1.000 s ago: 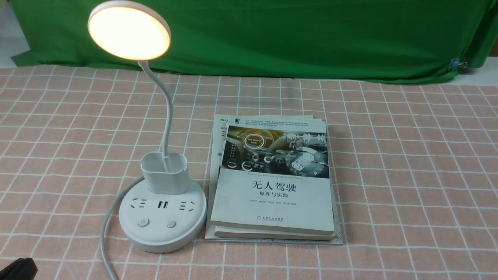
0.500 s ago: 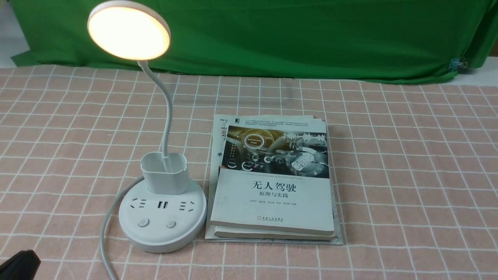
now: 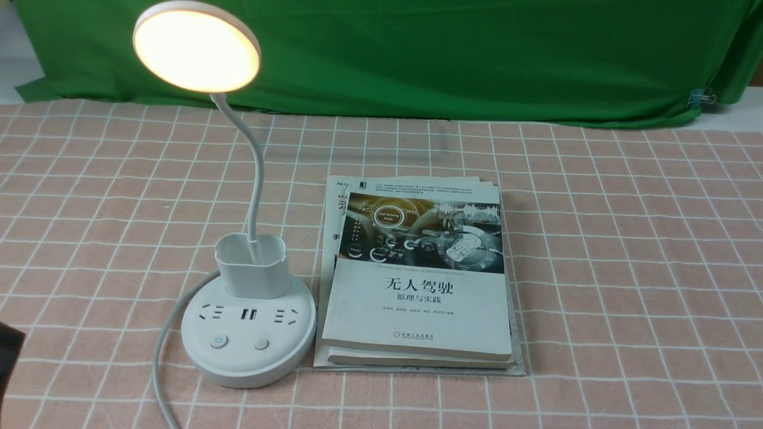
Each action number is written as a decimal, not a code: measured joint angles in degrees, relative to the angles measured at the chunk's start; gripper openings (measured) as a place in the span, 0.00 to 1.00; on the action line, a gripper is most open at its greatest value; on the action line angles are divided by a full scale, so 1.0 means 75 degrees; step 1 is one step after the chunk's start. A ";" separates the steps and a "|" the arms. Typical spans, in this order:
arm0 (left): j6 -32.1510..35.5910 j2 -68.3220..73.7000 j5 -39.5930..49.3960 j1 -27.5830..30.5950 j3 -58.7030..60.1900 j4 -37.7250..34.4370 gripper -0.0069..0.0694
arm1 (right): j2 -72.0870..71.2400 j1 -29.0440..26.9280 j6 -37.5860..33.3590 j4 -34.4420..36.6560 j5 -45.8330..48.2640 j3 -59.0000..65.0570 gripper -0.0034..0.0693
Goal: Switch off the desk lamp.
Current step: Use the left arm to press the button switch on the lamp holder
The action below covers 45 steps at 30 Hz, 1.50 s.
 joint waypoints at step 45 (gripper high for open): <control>0.0353 1.2585 0.5756 -0.2604 -0.7637 0.4104 0.10 | 0.0000 0.0000 0.0000 0.0000 0.0000 0.0000 0.38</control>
